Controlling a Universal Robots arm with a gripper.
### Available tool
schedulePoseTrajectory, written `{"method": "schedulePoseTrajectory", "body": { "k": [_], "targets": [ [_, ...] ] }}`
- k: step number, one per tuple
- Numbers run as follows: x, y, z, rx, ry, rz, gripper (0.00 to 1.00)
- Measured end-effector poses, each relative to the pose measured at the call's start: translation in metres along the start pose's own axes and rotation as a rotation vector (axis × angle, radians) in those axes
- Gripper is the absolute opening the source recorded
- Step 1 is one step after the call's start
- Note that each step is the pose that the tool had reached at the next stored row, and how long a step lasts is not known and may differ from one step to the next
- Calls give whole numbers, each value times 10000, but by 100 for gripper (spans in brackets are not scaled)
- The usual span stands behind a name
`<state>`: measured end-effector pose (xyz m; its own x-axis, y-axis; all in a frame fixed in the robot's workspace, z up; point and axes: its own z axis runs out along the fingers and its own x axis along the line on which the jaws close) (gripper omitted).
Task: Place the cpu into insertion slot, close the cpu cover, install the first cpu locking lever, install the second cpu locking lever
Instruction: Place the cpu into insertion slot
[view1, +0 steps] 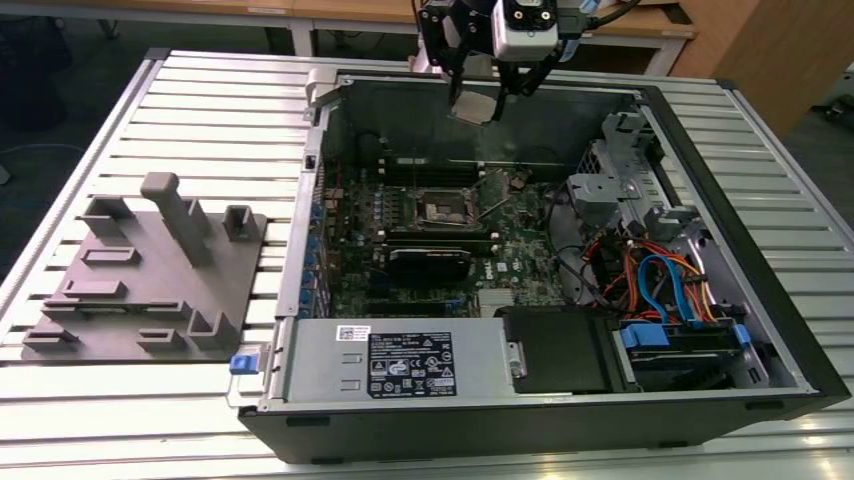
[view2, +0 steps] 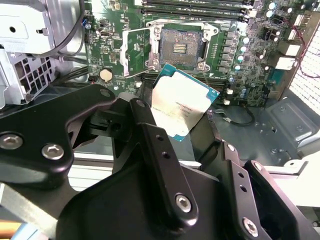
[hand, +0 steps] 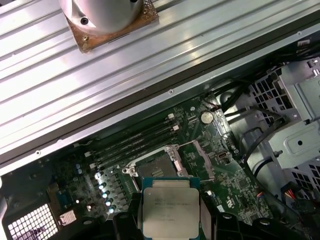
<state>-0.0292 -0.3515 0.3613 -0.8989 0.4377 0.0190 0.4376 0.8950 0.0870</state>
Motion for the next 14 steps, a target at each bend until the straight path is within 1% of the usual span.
{"method": "schedulePoseTrajectory", "body": {
  "k": [14],
  "targets": [
    [0,0,0,0,-4,40,54]
  ]
}}
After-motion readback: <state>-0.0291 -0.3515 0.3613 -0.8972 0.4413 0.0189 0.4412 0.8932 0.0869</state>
